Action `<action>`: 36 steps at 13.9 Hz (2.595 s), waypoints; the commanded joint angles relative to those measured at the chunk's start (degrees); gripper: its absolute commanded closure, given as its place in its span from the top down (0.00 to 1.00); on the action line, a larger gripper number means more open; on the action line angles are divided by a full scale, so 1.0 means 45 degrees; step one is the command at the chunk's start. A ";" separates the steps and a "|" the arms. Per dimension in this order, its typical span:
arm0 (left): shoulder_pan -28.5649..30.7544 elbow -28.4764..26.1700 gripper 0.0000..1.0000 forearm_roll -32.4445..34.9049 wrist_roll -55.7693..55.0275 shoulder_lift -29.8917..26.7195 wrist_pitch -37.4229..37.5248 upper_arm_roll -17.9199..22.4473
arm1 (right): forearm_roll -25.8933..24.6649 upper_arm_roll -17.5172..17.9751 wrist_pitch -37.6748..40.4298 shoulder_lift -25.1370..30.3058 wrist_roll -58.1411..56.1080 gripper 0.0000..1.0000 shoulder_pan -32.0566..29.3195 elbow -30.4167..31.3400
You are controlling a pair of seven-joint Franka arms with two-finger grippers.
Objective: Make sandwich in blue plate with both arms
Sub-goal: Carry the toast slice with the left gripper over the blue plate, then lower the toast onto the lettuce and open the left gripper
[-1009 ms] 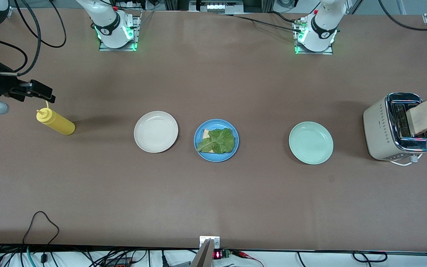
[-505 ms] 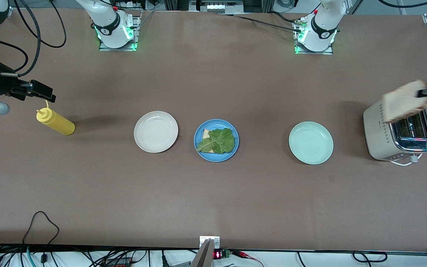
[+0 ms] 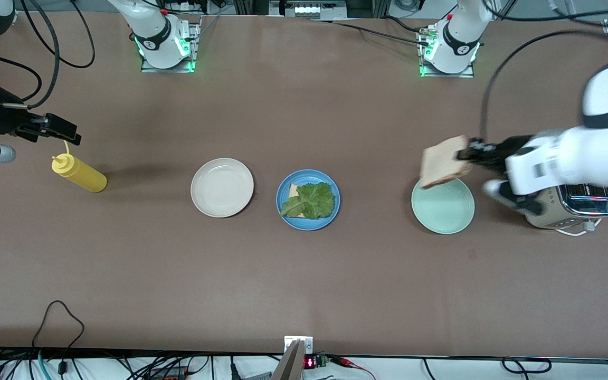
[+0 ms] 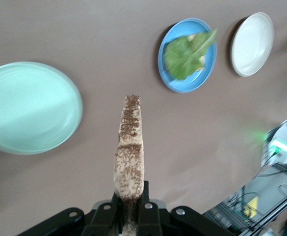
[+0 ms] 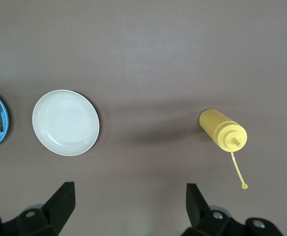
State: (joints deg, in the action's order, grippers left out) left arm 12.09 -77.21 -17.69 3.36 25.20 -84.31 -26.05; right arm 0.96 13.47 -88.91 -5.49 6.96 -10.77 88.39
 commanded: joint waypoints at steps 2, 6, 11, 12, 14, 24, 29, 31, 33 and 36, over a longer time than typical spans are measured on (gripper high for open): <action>-0.1394 -0.1764 0.01 -0.0833 -0.1366 -0.0112 -0.2995 0.0047 | 0.0138 0.0014 0.0208 -0.0069 0.0191 1.00 0.0030 -0.0249; -0.3035 -0.2607 0.01 -0.0833 -0.2755 0.0707 -0.6044 0.0047 | 0.0177 0.0014 0.0266 -0.0069 0.0191 1.00 0.0011 -0.0249; -0.4461 -0.2589 0.01 -0.0891 -0.3226 0.2035 -0.8838 0.0027 | 0.0177 -0.0006 0.0286 -0.0050 0.0230 1.00 -0.0048 -0.0210; -0.4677 -0.2569 0.01 -0.1356 -0.3401 0.2211 -0.9346 0.0027 | 0.0177 -0.0006 0.0286 -0.0050 0.0230 1.00 -0.0067 -0.0210; -0.5185 -0.2569 0.01 -0.2062 -0.3422 0.2583 -0.9935 0.0047 | 0.0177 -0.0006 0.0286 -0.0069 0.0230 1.00 -0.0048 -0.0190; -0.5480 -0.2413 0.06 -0.2630 -0.3227 0.3697 -1.0972 0.0144 | 0.0177 0.0014 0.0169 -0.0069 0.0230 1.00 0.0030 -0.0190; -0.5266 -0.2393 0.54 -0.2669 -0.3227 0.3893 -1.0972 0.0183 | 0.0197 0.0014 0.0110 -0.0167 0.0230 1.00 0.0030 -0.0190; -0.4839 -0.2393 0.74 -0.2631 -0.3227 0.4126 -1.0972 0.0222 | 0.0197 0.0014 0.0090 -0.0167 0.0230 1.00 0.0050 -0.0190; -0.4563 -0.2393 0.82 -0.2552 -0.3207 0.4283 -1.1050 0.0242 | 0.0197 0.0014 0.0090 -0.0167 0.0230 1.00 0.0030 -0.0190; -0.4465 -0.2393 0.84 -0.2552 -0.3207 0.4303 -1.1207 0.0612 | 0.0217 0.0014 0.0032 -0.0245 0.0191 1.00 0.0049 -0.0209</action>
State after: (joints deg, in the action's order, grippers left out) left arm -7.68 -89.23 -28.27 -11.91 44.03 -134.56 -24.17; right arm 1.02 13.46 -88.80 -6.24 7.07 -10.71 88.37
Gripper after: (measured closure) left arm 0.163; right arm 0.000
